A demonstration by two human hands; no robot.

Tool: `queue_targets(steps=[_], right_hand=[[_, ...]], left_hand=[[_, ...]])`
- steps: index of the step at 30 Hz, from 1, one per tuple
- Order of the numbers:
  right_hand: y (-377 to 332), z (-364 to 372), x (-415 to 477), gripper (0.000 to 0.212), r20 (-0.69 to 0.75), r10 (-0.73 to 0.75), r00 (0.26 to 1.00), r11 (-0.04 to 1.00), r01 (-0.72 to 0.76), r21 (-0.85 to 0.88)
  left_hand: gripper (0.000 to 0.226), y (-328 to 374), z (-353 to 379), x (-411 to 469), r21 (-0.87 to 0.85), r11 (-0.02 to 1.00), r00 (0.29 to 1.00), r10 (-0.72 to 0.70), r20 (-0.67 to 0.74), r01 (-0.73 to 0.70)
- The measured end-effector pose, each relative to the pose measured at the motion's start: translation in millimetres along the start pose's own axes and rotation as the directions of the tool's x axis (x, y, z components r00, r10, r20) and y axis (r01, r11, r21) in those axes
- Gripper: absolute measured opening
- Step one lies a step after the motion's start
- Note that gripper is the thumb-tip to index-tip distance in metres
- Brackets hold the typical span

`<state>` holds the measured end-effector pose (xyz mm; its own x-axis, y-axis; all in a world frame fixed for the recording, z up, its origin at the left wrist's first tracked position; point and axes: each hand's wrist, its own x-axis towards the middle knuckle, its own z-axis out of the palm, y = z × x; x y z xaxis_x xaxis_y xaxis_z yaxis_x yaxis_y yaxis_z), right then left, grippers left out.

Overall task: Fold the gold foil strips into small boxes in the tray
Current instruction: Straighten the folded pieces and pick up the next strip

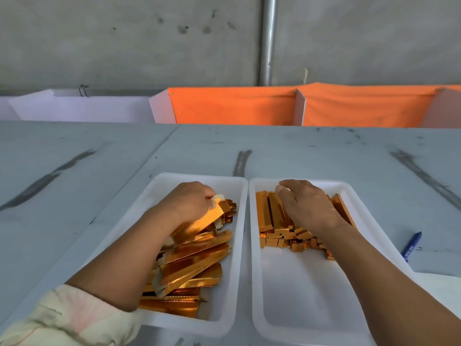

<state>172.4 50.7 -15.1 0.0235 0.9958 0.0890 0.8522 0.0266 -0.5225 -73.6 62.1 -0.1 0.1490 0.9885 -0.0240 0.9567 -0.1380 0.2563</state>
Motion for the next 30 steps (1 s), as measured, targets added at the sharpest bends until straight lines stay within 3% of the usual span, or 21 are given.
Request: queue_targets(steps=[4, 9, 14, 20, 24, 28, 30], right_hand=[[-5.0, -5.9, -2.2, 0.042, -0.028, -0.046, 0.999, 0.997, 0.047, 0.059], [-16.8, -8.7, -8.0, 0.031, -0.042, -0.121, 0.992, 0.975, 0.127, 0.184], [-24.4, -0.9, -11.3, 0.023, -0.088, -0.135, 0.987, 0.914, 0.159, 0.372], [-24.6, 10.9, -8.6, 0.007, -0.071, -0.171, 0.983, 0.92, 0.185, 0.345], [-18.5, 6.0, -3.9, 0.012, -0.044, -0.101, 0.994, 0.929, 0.11, 0.353], [-10.3, -3.4, 0.0, 0.013, -0.032, -0.024, 0.999, 0.881, 0.036, 0.472], [-11.0, -5.4, 0.1, 0.012, -0.025, -0.019, 1.0, 0.855, 0.029, 0.517]], left_hand=[[0.028, 7.3, -16.6, 7.3, -0.097, 0.993, 0.996, -0.075, -0.052, 0.07], [0.032, 25.7, -17.4, 12.8, -0.233, 0.971, 0.976, -0.092, -0.199, 0.044], [0.035, 41.1, 1.5, 14.6, -0.226, 0.973, 0.989, 0.016, -0.144, -0.048], [0.03, 39.8, 20.3, 16.6, -0.225, 0.97, 0.992, 0.066, -0.108, -0.089], [0.034, 29.6, 20.2, 19.9, -0.21, 0.977, 0.993, -0.002, -0.119, -0.023], [0.035, 15.9, 21.7, 21.3, -0.055, 0.988, 0.976, -0.151, -0.155, 0.144], [0.039, 15.6, 18.8, 20.7, -0.146, 0.977, 0.951, -0.188, -0.244, 0.156]])
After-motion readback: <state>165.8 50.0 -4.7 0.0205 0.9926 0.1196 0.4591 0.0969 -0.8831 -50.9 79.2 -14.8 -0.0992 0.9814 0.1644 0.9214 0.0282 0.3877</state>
